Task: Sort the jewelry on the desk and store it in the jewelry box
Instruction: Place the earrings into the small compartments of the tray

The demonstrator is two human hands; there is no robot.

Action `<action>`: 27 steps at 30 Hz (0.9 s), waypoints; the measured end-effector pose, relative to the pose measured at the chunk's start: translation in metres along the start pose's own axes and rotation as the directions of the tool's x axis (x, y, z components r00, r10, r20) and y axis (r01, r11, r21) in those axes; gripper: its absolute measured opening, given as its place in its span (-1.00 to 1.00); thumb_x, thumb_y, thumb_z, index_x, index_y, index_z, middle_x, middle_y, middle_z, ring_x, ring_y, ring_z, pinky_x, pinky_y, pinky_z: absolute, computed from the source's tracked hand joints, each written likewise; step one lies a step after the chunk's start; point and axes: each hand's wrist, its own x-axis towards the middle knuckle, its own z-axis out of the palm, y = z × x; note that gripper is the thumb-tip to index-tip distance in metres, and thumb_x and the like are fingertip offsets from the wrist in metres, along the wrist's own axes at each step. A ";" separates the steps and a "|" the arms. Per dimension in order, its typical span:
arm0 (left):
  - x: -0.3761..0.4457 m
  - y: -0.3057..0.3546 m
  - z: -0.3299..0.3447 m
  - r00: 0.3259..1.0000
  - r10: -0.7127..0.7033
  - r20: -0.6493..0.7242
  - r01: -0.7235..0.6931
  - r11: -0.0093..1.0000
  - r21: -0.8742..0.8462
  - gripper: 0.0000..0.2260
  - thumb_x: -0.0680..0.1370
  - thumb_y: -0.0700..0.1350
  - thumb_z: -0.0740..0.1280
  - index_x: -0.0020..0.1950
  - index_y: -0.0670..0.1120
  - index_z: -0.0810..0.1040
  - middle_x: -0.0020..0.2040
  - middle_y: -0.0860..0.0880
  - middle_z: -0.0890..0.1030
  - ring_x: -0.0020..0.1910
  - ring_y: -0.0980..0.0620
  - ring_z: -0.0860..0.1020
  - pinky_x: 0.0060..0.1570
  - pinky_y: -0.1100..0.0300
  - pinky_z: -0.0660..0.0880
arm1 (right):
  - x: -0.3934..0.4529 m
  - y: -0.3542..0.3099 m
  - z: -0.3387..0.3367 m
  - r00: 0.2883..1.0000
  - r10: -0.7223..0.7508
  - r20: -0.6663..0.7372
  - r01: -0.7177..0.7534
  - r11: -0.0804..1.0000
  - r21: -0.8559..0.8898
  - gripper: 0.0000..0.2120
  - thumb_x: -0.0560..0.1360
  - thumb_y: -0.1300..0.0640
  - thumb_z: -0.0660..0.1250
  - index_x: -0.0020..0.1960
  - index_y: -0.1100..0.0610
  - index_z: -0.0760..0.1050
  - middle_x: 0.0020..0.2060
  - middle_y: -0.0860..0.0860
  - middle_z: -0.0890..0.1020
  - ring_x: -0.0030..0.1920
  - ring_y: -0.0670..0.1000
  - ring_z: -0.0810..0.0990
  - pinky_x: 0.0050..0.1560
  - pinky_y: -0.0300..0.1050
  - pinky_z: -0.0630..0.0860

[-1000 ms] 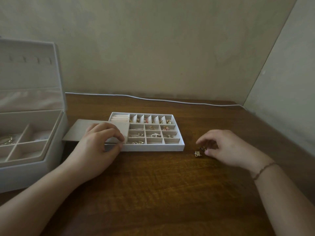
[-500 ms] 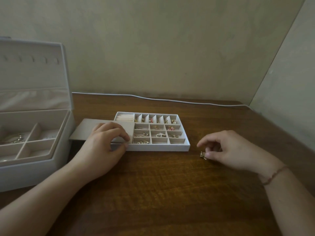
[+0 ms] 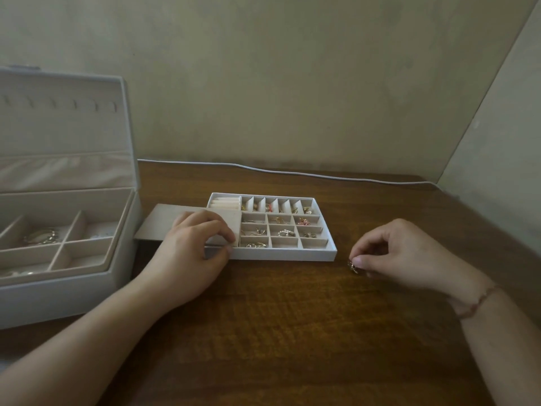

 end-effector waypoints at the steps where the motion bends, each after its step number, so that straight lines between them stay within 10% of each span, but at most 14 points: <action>1: 0.000 0.000 0.000 1.000 -0.004 0.001 0.004 1.000 -0.003 -0.87 0.52 -0.10 0.41 -0.02 0.15 0.61 0.11 0.21 0.50 0.24 0.15 0.33 0.24 0.10 0.33 | 0.000 -0.003 0.000 1.000 -0.015 -0.015 0.015 1.000 0.008 -0.91 0.47 0.10 0.44 -0.17 -0.08 0.66 -0.34 -0.17 0.68 -0.30 -0.19 0.64 -0.28 -0.32 0.47; 8: -0.001 0.001 -0.002 1.000 -0.004 0.010 0.004 1.000 -0.016 -0.88 0.53 -0.09 0.40 0.02 0.11 0.62 0.13 0.19 0.51 0.27 0.12 0.32 0.27 0.07 0.35 | -0.006 0.013 -0.015 0.987 0.002 -0.162 0.007 0.999 0.052 -0.75 0.45 0.21 0.46 -0.06 -0.16 0.60 -0.26 -0.09 0.67 -0.26 -0.15 0.65 -0.22 -0.27 0.50; 27: 0.000 0.002 -0.003 0.999 -0.027 0.035 0.027 1.000 0.007 -0.89 0.53 -0.06 0.40 0.03 0.13 0.61 0.15 0.18 0.49 0.29 0.10 0.32 0.30 0.00 0.37 | 0.005 0.001 0.015 0.996 -0.070 0.062 0.082 0.971 -0.226 -0.84 0.51 -0.04 0.36 0.06 -0.26 0.52 -0.04 -0.27 0.55 -0.06 -0.22 0.51 -0.12 -0.30 0.45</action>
